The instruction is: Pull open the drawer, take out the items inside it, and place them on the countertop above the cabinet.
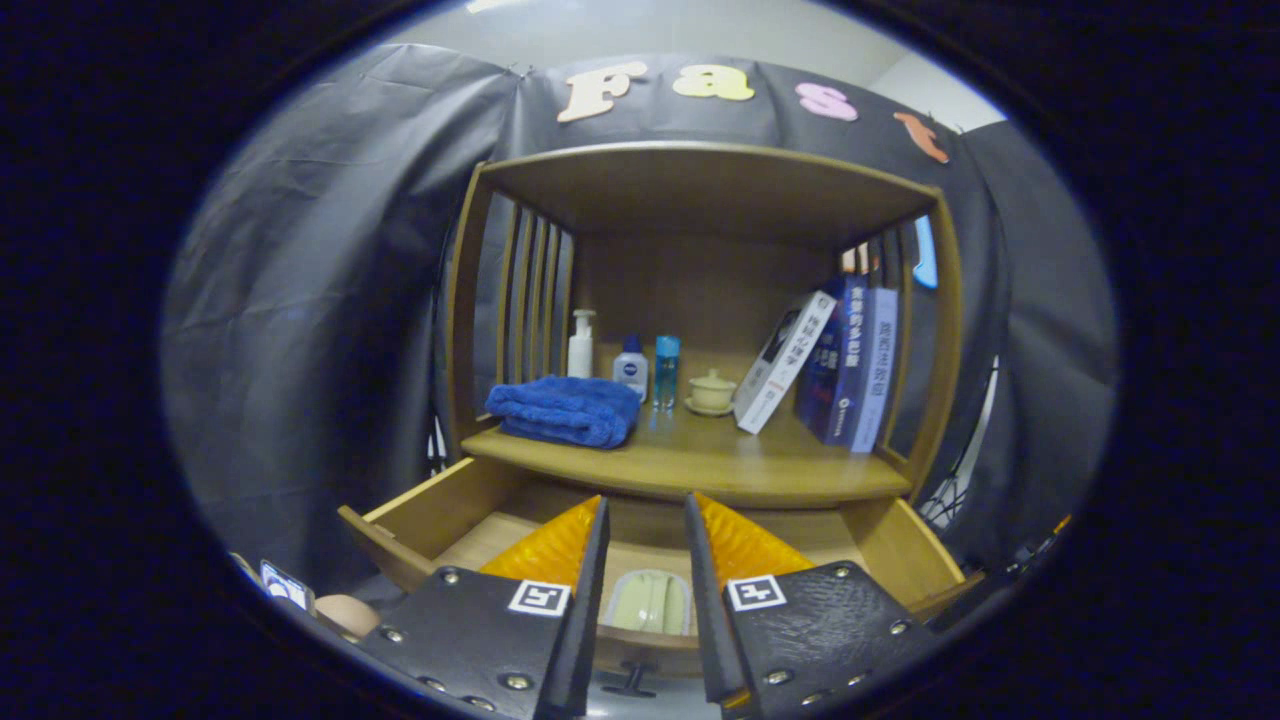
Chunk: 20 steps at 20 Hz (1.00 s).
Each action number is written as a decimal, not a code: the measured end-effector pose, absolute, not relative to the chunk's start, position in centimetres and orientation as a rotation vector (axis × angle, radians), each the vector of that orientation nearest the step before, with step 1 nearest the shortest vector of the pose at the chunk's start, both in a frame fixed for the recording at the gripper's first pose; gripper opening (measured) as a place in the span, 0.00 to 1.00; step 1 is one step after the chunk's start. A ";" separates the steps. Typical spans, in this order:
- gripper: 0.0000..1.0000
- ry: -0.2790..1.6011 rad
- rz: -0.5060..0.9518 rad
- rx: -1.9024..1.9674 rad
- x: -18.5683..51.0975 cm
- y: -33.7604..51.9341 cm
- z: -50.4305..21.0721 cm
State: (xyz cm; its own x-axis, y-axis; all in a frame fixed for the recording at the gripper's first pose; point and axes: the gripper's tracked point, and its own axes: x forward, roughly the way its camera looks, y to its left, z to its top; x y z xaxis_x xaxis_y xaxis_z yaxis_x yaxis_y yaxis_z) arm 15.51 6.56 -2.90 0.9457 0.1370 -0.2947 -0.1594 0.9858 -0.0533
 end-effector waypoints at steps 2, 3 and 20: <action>0.43 0.364 0.158 -0.073 17.1 6.6 -4.2; 0.43 0.405 0.155 -0.071 17.7 6.5 -5.0; 0.44 0.963 0.136 -0.126 18.3 4.3 -18.9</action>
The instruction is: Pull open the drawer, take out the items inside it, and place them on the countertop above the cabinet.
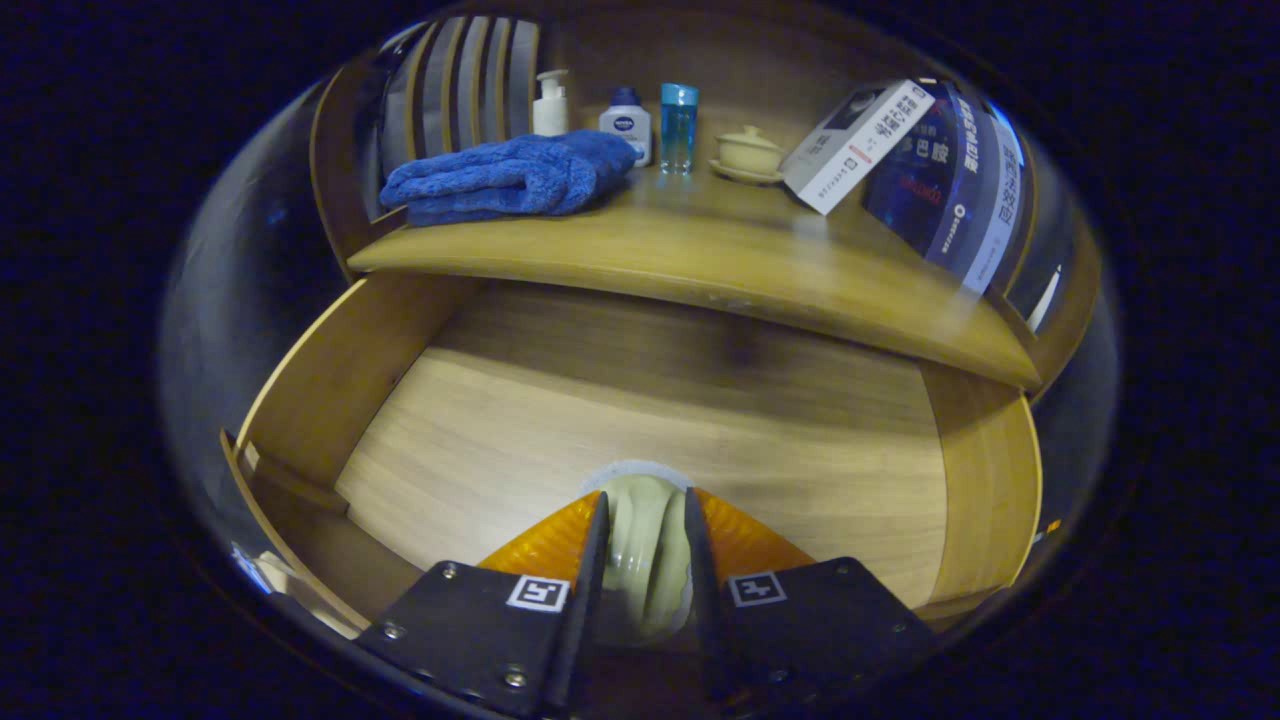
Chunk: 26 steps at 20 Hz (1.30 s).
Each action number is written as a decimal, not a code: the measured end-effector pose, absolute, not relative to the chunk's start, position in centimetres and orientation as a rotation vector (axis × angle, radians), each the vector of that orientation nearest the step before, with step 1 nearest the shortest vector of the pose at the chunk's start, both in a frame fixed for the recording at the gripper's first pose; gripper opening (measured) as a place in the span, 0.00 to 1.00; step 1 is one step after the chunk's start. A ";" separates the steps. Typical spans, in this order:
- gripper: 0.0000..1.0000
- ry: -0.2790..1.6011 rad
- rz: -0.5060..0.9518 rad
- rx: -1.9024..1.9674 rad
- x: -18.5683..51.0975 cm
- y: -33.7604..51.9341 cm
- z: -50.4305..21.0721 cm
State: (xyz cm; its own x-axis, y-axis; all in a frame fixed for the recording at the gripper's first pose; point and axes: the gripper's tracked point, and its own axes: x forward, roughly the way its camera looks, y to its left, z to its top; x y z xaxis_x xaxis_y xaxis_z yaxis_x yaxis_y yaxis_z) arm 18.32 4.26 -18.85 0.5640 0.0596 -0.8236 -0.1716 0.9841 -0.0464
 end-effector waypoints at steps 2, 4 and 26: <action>0.44 0.968 0.140 -0.093 18.3 4.3 -19.1; 0.21 0.967 0.135 -0.075 18.5 4.3 -19.1; 0.14 0.559 0.068 -0.057 24.8 2.8 -3.7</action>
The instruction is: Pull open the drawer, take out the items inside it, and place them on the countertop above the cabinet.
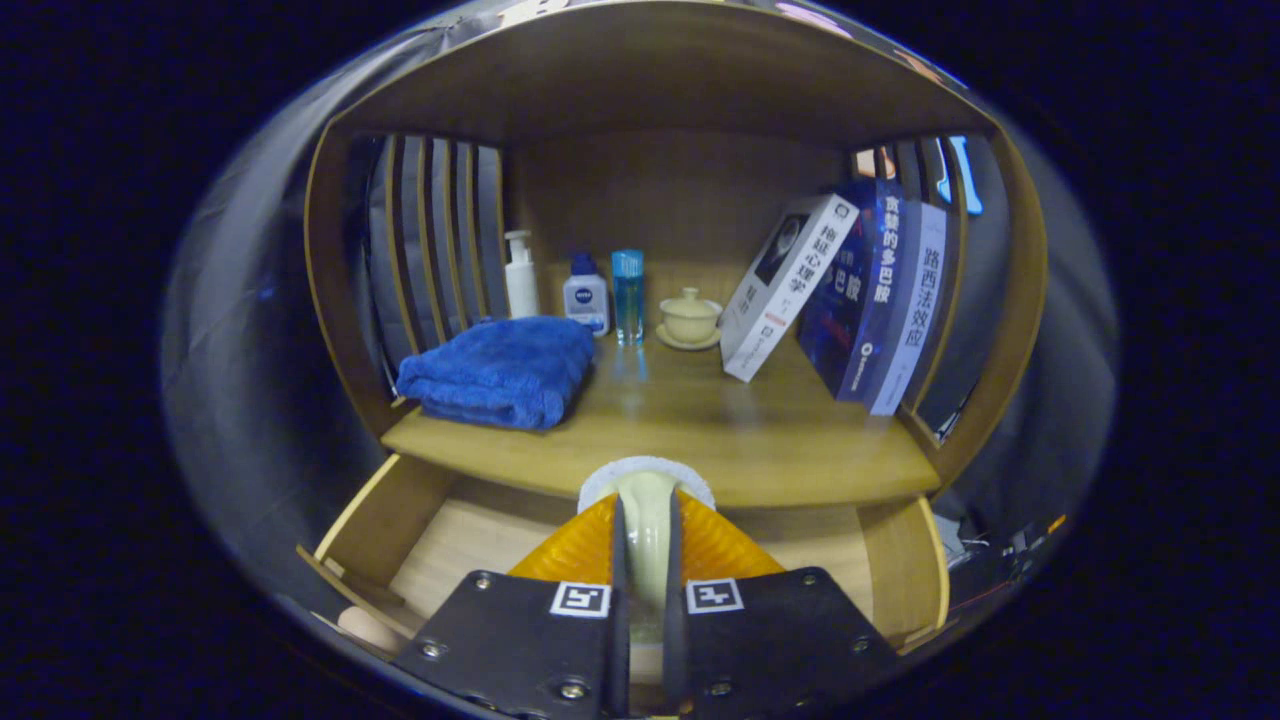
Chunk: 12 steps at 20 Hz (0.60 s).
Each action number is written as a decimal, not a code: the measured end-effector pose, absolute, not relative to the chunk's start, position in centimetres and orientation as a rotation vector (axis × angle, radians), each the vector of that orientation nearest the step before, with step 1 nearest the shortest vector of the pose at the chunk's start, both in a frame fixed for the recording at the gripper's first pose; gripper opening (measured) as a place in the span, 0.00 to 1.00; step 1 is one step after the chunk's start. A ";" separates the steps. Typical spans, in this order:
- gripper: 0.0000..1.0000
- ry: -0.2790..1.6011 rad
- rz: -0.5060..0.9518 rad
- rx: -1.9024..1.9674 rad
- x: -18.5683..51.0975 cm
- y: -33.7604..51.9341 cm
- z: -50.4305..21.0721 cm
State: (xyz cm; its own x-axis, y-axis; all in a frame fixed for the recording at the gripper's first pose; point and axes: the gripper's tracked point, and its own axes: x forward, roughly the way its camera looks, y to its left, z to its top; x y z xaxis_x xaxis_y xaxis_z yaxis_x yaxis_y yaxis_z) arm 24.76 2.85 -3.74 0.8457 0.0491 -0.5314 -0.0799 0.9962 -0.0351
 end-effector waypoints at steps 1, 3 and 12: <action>0.14 0.540 0.068 -0.059 25.5 3.0 -3.3; 0.14 0.504 0.061 -0.071 26.8 2.9 -2.8; 0.13 0.455 0.016 -0.081 32.6 2.6 -3.8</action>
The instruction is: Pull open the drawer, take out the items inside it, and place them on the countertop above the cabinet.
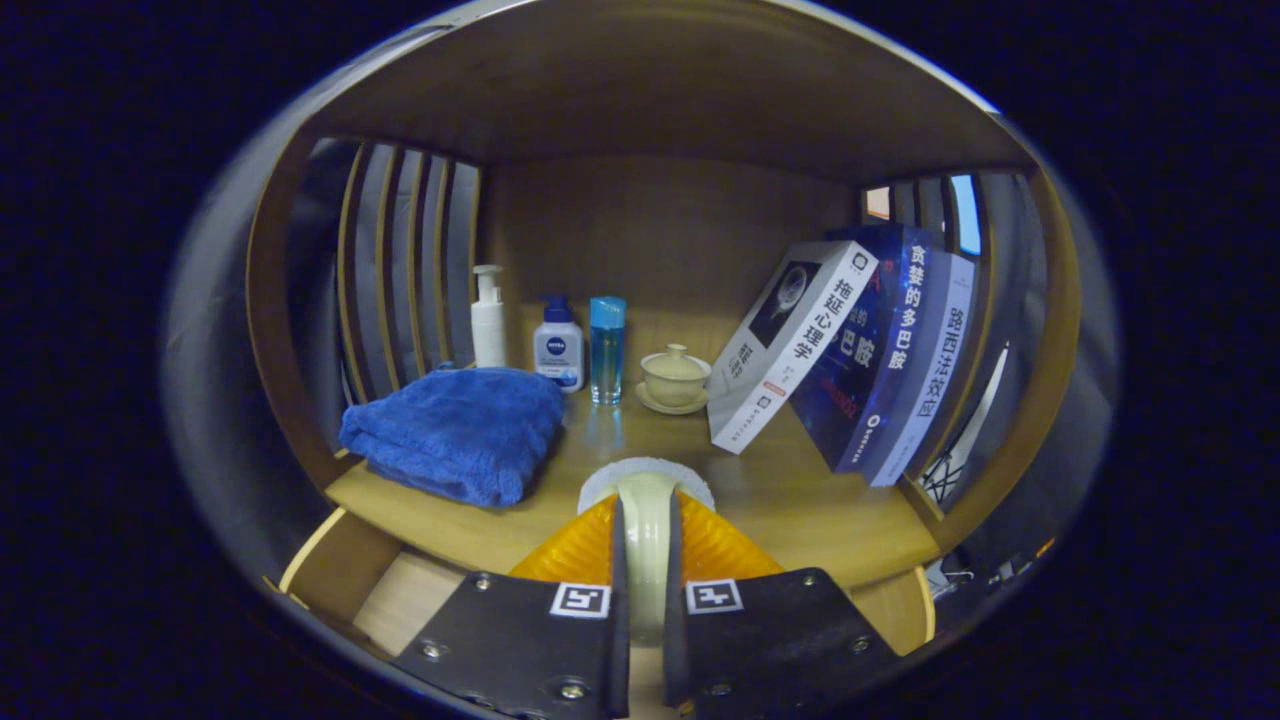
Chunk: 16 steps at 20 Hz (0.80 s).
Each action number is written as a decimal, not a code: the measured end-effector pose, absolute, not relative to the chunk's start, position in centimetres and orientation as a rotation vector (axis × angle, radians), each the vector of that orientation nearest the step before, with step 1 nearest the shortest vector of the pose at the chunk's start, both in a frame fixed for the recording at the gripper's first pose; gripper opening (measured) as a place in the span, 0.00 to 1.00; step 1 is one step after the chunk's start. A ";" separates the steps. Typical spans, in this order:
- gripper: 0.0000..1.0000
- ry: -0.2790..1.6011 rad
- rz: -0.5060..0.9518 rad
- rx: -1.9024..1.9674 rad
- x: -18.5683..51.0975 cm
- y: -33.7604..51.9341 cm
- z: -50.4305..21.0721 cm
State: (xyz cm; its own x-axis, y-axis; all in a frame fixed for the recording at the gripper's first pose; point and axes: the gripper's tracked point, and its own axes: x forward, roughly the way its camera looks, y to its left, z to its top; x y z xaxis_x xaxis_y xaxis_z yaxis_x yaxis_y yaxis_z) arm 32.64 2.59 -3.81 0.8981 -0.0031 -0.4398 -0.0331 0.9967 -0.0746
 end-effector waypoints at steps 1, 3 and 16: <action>0.13 0.455 0.010 -0.068 33.2 2.6 -4.1; 0.13 0.463 0.006 -0.044 34.3 2.8 -4.5; 0.14 0.397 -0.037 -0.040 37.8 2.2 -5.2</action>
